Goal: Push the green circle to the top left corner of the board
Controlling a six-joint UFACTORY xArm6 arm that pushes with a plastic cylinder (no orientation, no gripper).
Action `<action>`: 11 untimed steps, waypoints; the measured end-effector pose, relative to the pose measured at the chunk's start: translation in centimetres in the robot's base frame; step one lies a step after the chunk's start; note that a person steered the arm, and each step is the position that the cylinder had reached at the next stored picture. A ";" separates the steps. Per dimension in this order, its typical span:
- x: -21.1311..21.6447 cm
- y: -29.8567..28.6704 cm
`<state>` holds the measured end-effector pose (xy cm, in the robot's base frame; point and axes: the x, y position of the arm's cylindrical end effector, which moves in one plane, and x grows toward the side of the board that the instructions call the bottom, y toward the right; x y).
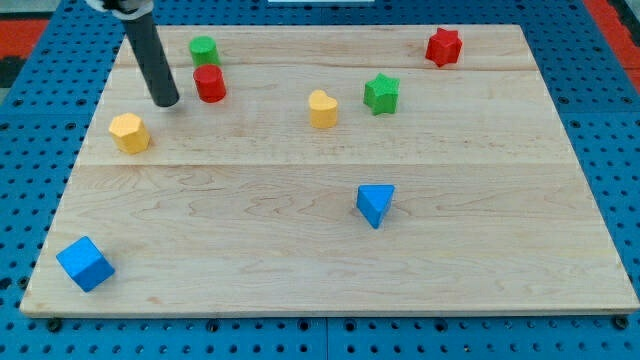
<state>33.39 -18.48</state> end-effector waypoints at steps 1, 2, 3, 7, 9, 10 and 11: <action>-2.6 5.1; -5.4 9.0; -6.8 12.7; -8.5 0.1; -8.5 0.3; -8.5 0.3; -5.9 5.0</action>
